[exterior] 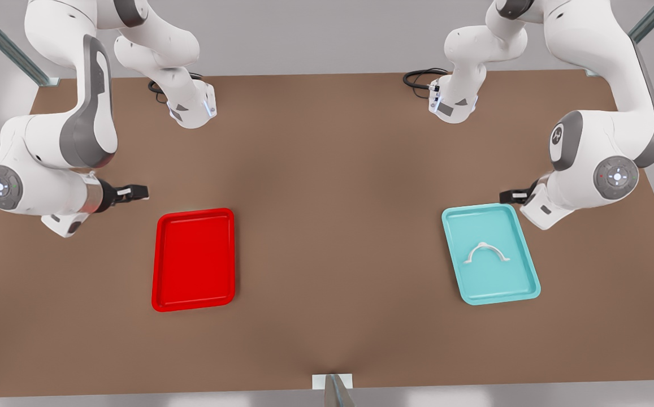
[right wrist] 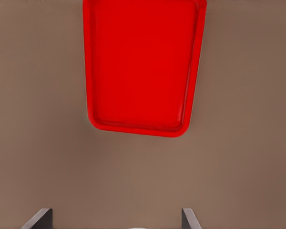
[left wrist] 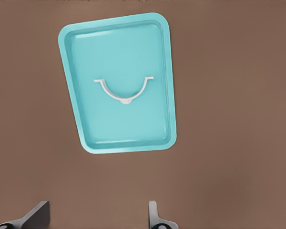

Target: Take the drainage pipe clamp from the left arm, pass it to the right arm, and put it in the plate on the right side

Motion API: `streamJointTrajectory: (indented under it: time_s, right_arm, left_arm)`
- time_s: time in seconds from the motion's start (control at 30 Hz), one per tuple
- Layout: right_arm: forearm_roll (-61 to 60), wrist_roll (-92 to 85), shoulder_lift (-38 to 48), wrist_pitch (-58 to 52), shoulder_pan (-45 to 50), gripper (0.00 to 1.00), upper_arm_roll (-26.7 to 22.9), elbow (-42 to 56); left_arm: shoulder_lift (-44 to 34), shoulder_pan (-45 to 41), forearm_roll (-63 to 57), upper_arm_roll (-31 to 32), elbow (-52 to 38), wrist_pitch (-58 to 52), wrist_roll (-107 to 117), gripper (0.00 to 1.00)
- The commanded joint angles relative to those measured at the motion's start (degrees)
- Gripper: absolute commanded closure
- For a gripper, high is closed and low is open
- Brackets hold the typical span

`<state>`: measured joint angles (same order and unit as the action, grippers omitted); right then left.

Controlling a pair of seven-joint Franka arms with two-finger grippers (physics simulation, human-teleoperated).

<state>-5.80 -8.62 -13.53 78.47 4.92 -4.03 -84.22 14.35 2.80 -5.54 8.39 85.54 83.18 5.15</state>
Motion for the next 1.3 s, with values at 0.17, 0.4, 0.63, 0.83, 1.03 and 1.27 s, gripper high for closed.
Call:
streamJointTrajectory:
  time_s: [0.17, 0.4, 0.63, 0.83, 1.03, 1.27]
  right_arm:
    - [0.00, -4.13, 0.08, 2.83, 0.00, 0.00, -0.01, 0.02]
    - [0.09, -4.21, -0.01, 2.74, -0.52, 0.00, -0.01, -0.07]
    - [0.09, -4.21, -0.01, 2.74, -0.52, 0.00, -0.01, -0.07]
    - [0.09, -4.30, -0.01, 2.74, -0.52, 0.00, -0.01, -0.15]
    - [0.09, -4.21, -0.09, 2.74, -0.52, 0.00, 0.08, -0.24]
    - [0.09, -4.21, -0.27, 2.48, -0.52, 0.00, -0.01, -0.33]
  left_arm:
    - [9.72, 0.97, 0.44, -7.51, 0.07, 13.93, 3.20, 0.00]
    - [19.84, 2.03, 0.97, -7.51, 4.28, 34.50, 26.04, 0.00]
    - [20.72, 2.29, 5.71, -7.42, 9.03, 39.87, 27.72, 0.00]
    - [20.45, 2.73, 5.71, -7.42, 15.80, 46.37, 27.72, 0.00]
    - [22.30, 3.52, 5.80, -7.42, 18.61, 53.40, 27.63, 0.00]
    - [22.65, 3.79, 7.82, -7.42, 21.16, 57.27, 27.10, 0.04]
